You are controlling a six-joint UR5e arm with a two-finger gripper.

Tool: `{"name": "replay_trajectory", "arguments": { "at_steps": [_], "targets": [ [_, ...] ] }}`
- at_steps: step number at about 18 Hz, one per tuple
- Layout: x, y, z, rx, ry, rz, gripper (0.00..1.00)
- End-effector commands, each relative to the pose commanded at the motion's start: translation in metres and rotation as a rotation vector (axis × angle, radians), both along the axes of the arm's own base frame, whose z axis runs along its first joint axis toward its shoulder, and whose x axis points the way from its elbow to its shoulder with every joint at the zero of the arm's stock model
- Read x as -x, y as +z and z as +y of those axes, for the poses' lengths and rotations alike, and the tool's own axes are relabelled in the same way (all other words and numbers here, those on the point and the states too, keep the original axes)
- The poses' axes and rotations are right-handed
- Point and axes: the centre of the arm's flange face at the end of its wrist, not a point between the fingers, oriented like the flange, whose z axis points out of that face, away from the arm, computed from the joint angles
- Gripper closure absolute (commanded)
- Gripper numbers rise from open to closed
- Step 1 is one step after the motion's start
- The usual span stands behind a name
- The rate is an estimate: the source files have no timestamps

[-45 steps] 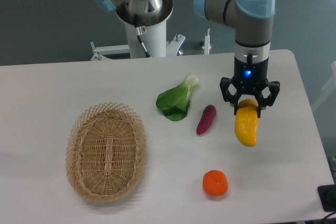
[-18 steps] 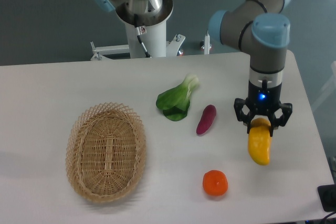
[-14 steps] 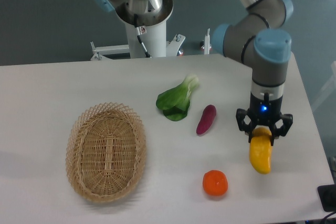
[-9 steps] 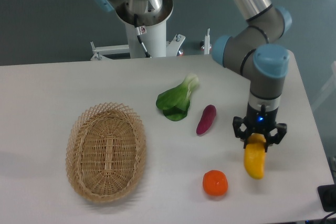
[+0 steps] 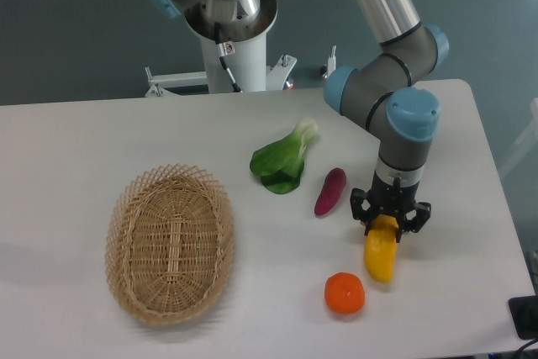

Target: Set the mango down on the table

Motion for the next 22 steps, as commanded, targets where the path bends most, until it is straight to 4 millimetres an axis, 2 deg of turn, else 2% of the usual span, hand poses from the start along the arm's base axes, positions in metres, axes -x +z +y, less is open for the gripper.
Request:
{"name": "replay_trajectory", "arguments": {
  "at_steps": [2, 12, 22],
  "targets": [
    [0.003, 0.005, 0.001, -0.005, 0.004, 0.008, 0.0],
    [0.013, 0.029, 0.001, -0.028, 0.014, 0.048, 0.0],
    [0.011, 0.038, -0.002, -0.031, 0.016, 0.059, 0.0]
  ]
}}
